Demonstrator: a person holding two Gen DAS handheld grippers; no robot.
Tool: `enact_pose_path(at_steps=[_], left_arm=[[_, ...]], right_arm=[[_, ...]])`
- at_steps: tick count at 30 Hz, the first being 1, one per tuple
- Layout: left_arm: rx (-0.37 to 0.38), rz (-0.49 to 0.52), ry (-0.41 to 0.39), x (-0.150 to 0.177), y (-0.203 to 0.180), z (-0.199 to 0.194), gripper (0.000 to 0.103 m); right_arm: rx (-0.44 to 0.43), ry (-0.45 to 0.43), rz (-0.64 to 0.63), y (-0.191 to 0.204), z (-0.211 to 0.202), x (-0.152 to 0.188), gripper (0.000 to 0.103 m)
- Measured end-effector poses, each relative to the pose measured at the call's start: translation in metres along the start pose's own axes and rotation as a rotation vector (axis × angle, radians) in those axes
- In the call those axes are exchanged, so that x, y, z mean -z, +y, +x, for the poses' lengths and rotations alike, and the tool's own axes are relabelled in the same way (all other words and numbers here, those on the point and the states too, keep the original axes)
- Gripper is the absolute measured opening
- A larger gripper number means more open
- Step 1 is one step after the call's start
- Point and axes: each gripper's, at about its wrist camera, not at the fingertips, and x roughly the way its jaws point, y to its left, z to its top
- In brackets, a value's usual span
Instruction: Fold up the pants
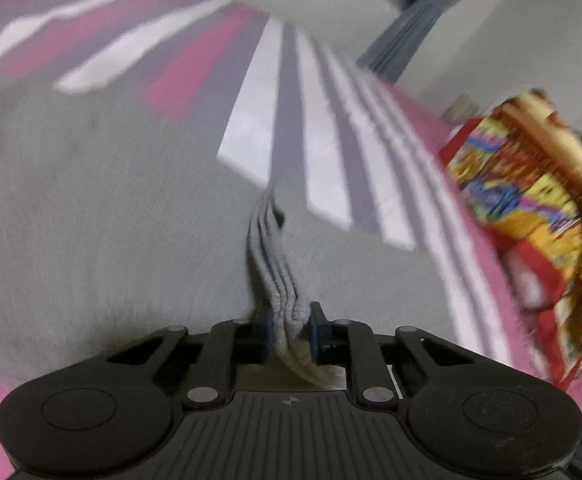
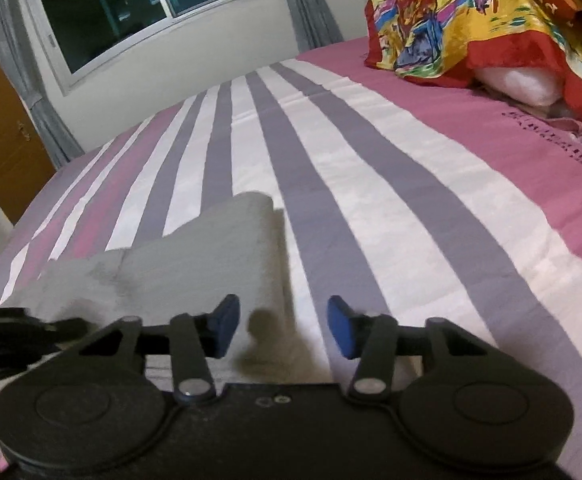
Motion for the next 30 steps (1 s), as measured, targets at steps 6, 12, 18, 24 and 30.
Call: enact_pose_path(at_steps=[6, 12, 18, 24, 30], left_arm=[[-0.023, 0.040, -0.135, -0.029, 0.026, -0.059, 0.017], [-0.165, 0.049, -0.093, -0.020, 0.075, -0.054, 0.017], [-0.197, 0.053, -0.048, -0.008, 0.088, -0.037, 0.017], [-0.219, 0.021, -0.018, -0.003, 0.097, -0.039, 0.024], [-0.277, 0.140, -0.068, -0.008, 0.077, -0.059, 0.032]], right_arm=[[-0.046, -0.014, -0.070, 0.025, 0.006, -0.011, 0.048], [-0.104, 0.063, -0.181, 0.077, 0.031, 0.003, 0.044], [-0.083, 0.114, -0.250, 0.102, 0.048, 0.016, 0.045], [-0.059, 0.186, -0.322, 0.109, 0.066, 0.028, 0.047], [-0.065, 0.119, -0.330, 0.124, 0.053, 0.022, 0.048]])
